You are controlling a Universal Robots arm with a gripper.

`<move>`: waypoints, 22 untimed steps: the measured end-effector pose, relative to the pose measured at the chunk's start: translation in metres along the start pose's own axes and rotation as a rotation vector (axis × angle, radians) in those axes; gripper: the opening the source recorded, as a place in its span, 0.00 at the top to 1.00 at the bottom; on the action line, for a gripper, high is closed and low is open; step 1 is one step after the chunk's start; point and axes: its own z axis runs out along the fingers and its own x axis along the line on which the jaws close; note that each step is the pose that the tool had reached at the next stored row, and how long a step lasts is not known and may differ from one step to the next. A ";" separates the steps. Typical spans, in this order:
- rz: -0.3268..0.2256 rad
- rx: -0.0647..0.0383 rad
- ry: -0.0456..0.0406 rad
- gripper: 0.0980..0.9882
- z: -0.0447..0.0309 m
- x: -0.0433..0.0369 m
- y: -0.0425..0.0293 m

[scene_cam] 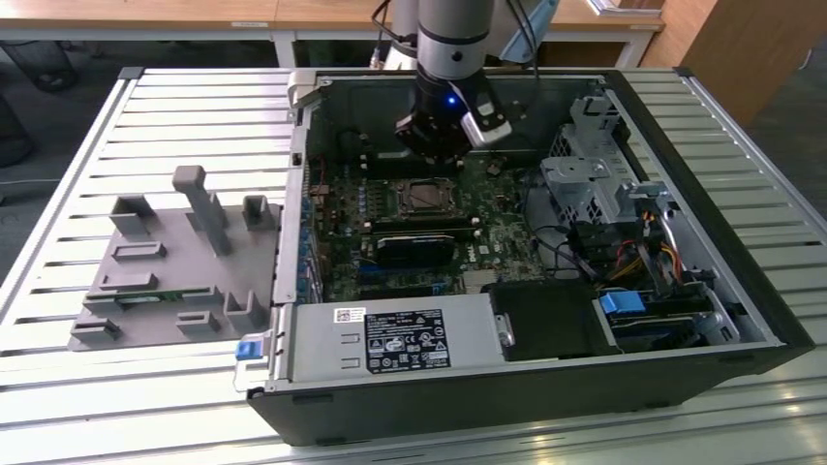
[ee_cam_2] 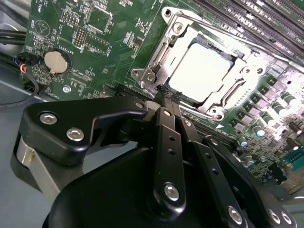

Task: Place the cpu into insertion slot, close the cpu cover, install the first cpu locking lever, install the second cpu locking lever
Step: 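Install the second cpu locking lever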

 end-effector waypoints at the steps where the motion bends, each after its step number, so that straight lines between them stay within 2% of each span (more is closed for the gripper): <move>1: 0.000 0.000 0.0000 0.99 0.0000 -0.0001 -0.0007; 15: 0.000 0.000 0.0000 0.99 -0.0008 -0.0008 -0.0106; 22: 0.000 0.000 0.0000 0.99 -0.0150 -0.0012 -0.0100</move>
